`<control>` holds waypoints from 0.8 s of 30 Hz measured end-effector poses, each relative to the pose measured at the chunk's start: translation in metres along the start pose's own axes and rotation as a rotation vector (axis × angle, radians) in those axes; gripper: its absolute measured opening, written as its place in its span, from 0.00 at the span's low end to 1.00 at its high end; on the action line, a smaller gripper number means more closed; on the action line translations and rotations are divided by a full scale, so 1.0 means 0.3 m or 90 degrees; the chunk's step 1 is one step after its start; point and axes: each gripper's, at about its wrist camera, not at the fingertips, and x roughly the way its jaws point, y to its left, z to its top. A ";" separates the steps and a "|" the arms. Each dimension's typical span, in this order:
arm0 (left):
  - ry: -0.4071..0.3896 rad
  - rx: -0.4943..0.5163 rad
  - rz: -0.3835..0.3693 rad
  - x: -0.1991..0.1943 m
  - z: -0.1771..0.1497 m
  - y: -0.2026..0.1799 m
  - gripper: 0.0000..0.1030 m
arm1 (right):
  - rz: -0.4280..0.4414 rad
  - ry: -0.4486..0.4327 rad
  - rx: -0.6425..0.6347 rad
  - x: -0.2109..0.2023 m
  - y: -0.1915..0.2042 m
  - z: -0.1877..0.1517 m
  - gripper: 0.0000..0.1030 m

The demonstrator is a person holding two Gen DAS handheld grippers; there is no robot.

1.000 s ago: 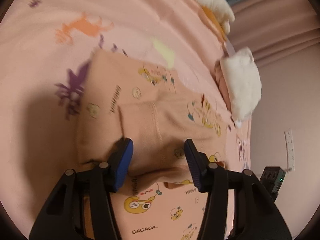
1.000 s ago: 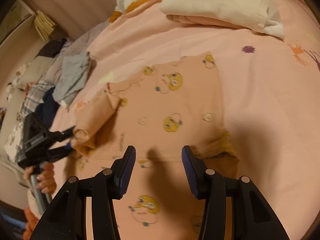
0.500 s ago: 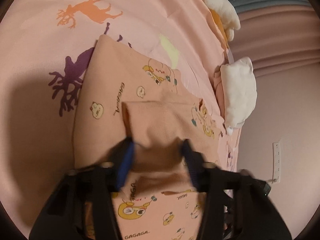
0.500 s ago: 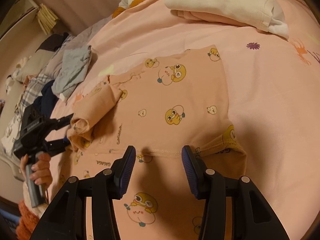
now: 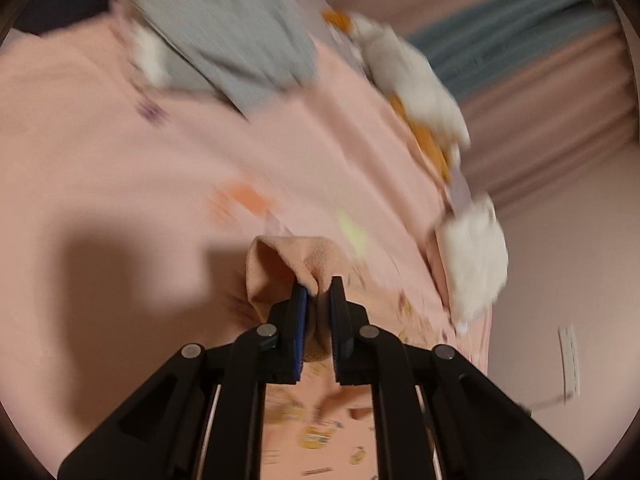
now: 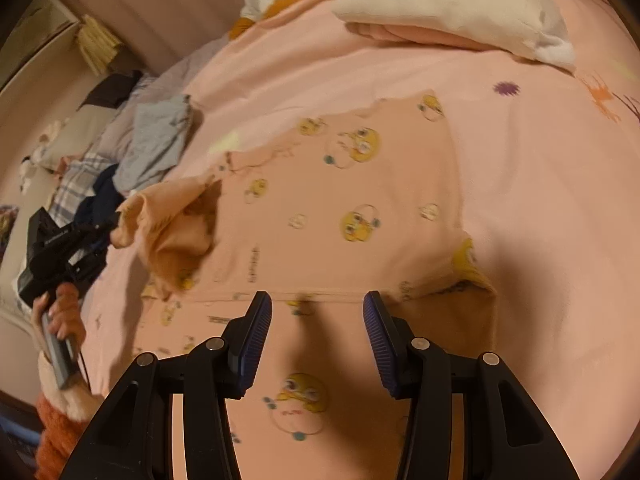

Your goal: Fold small clothes

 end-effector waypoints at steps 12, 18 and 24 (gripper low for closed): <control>-0.097 -0.096 0.196 -0.421 0.078 0.492 0.09 | 0.143 0.041 -0.020 0.193 0.258 0.067 0.54; -0.112 -0.229 0.172 -0.470 0.066 0.723 0.08 | 0.187 0.095 0.036 0.362 0.352 0.080 0.56; -0.032 -0.180 0.111 -0.438 0.015 0.664 0.42 | 0.172 0.041 0.023 0.354 0.373 0.095 0.08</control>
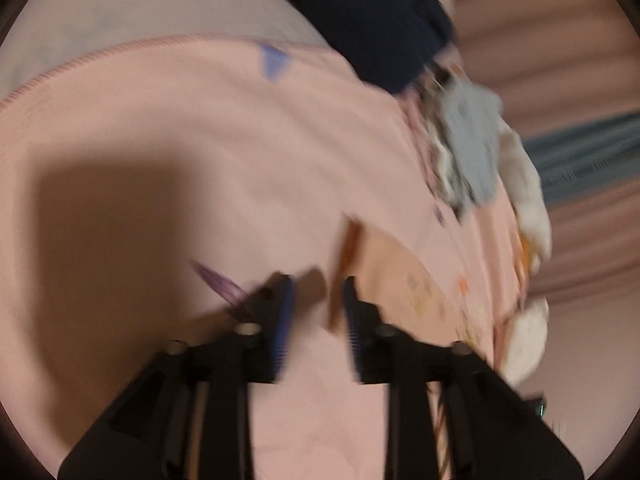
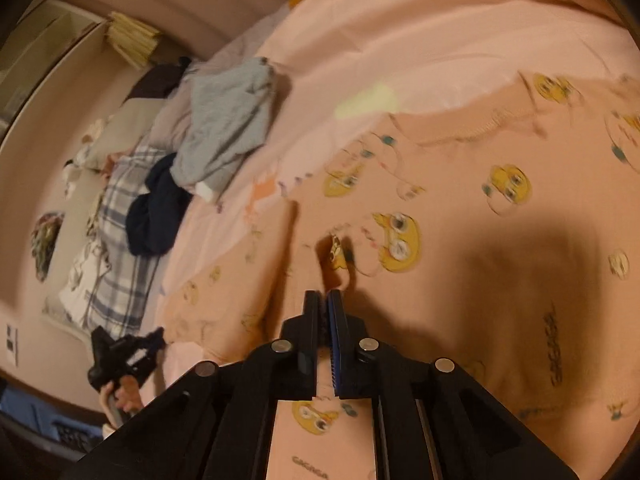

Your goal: Fold small clothes

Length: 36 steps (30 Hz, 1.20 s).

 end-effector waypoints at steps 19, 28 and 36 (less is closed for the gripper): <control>0.011 -0.033 -0.017 0.189 -0.040 -0.100 0.05 | -0.034 0.010 -0.069 -0.069 0.108 -0.009 0.56; -0.130 0.020 0.049 0.008 0.047 -0.133 0.05 | -0.108 -0.007 -0.052 -0.144 -0.010 -0.009 0.56; -0.204 0.060 0.072 -0.115 0.080 -0.155 0.06 | -0.086 0.015 -0.050 -0.111 -0.016 -0.021 0.56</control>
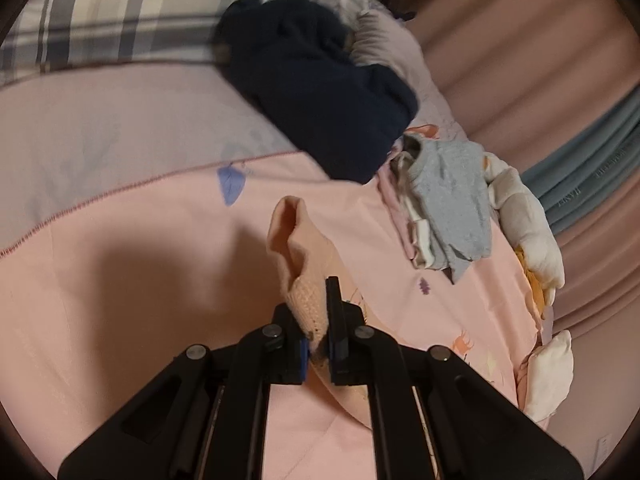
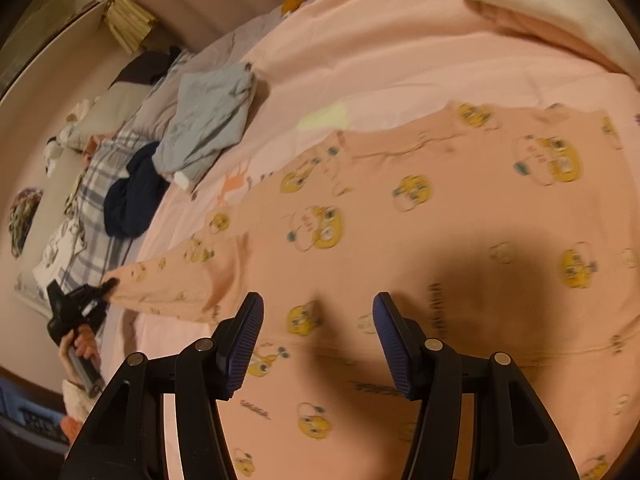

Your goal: Fold small clothes

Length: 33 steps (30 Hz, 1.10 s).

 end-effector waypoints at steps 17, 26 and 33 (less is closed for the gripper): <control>0.014 0.179 -0.269 -0.197 -0.183 -0.670 0.05 | 0.000 0.054 -0.105 0.274 0.215 -0.014 0.17; 0.158 0.231 -0.388 -0.102 -0.427 -0.995 0.05 | 0.142 0.083 0.065 0.192 0.043 0.019 0.19; 0.234 0.373 -0.323 0.051 -0.751 -1.134 0.05 | 0.133 -0.048 0.160 -0.187 -0.292 -0.006 0.65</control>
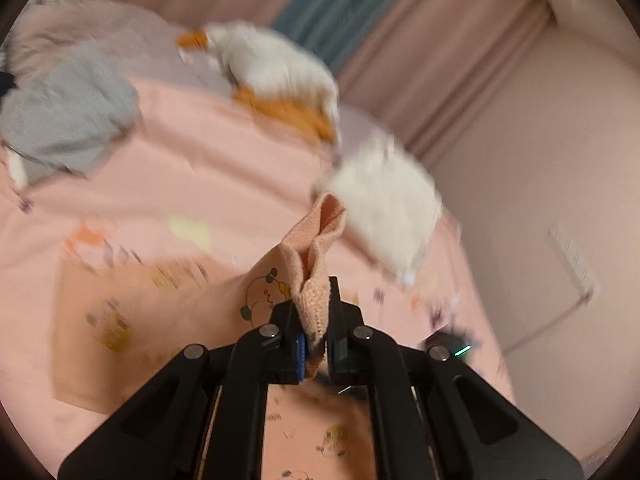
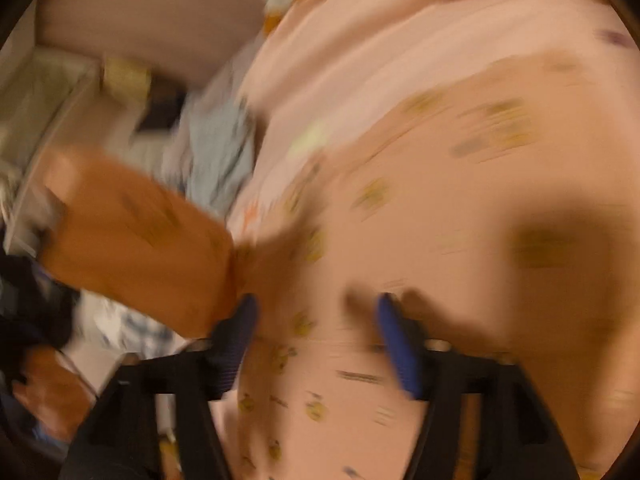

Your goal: Fold small clothes

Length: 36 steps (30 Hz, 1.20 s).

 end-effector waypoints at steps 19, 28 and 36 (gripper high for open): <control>0.075 0.132 0.251 -0.100 -0.149 0.209 0.70 | -0.056 -0.028 0.018 -0.125 -0.136 -0.026 0.65; 0.158 0.009 0.303 -0.105 -0.319 0.502 0.68 | -0.122 0.000 -0.095 -0.006 -0.012 -0.027 0.09; 0.145 0.085 0.328 -0.015 -0.333 0.419 0.70 | -0.032 -0.086 -0.022 -0.111 0.022 0.112 0.08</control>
